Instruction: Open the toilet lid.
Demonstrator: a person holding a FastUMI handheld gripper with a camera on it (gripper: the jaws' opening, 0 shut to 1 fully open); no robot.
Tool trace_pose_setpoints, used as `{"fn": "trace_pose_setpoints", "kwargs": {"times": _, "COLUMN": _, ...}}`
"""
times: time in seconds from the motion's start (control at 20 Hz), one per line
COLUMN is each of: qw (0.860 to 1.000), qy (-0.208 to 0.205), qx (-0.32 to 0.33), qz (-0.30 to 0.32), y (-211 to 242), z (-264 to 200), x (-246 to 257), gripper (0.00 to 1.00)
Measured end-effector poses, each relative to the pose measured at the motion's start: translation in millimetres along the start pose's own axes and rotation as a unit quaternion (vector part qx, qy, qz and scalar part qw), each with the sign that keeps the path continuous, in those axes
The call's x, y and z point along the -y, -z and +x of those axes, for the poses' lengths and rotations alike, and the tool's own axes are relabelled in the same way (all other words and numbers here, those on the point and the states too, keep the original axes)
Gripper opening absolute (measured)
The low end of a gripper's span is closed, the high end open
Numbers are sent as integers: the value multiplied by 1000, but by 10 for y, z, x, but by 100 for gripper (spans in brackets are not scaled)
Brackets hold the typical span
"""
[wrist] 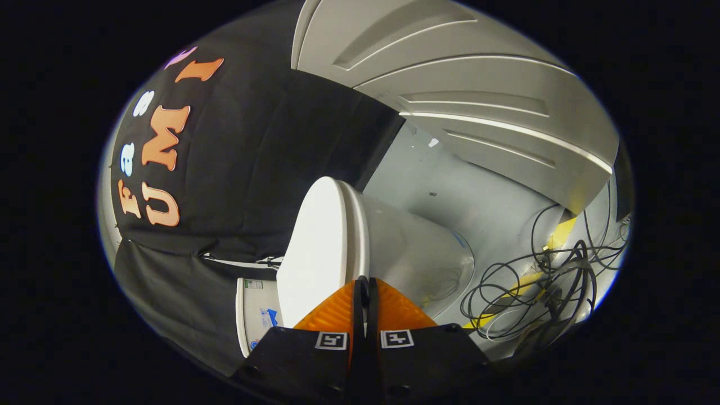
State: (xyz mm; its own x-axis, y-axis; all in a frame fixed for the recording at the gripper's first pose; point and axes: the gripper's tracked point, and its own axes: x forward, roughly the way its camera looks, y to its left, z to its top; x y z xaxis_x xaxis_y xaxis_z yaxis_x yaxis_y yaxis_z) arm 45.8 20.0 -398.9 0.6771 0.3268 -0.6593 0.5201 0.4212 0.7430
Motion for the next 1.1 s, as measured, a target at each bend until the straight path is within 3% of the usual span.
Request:
{"fn": "trace_pose_setpoints", "kwargs": {"times": 0.5, "qw": 999, "qy": -24, "qx": 26, "qz": -7, "y": -57, "z": -83, "x": -174, "gripper": 8}}
{"fn": "trace_pose_setpoints", "kwargs": {"times": 0.7, "qw": 993, "qy": -38, "qx": 60, "qz": -94, "y": -106, "z": -201, "x": -400, "gripper": 8}}
{"fn": "trace_pose_setpoints", "kwargs": {"times": 0.95, "qw": 964, "qy": 1, "qx": 161, "qz": -213, "y": -329, "z": -156, "x": -670, "gripper": 8}}
{"fn": "trace_pose_setpoints", "kwargs": {"times": 1.1, "qw": 959, "qy": -23, "qx": 180, "qz": -216, "y": -330, "z": -306, "x": -984, "gripper": 8}}
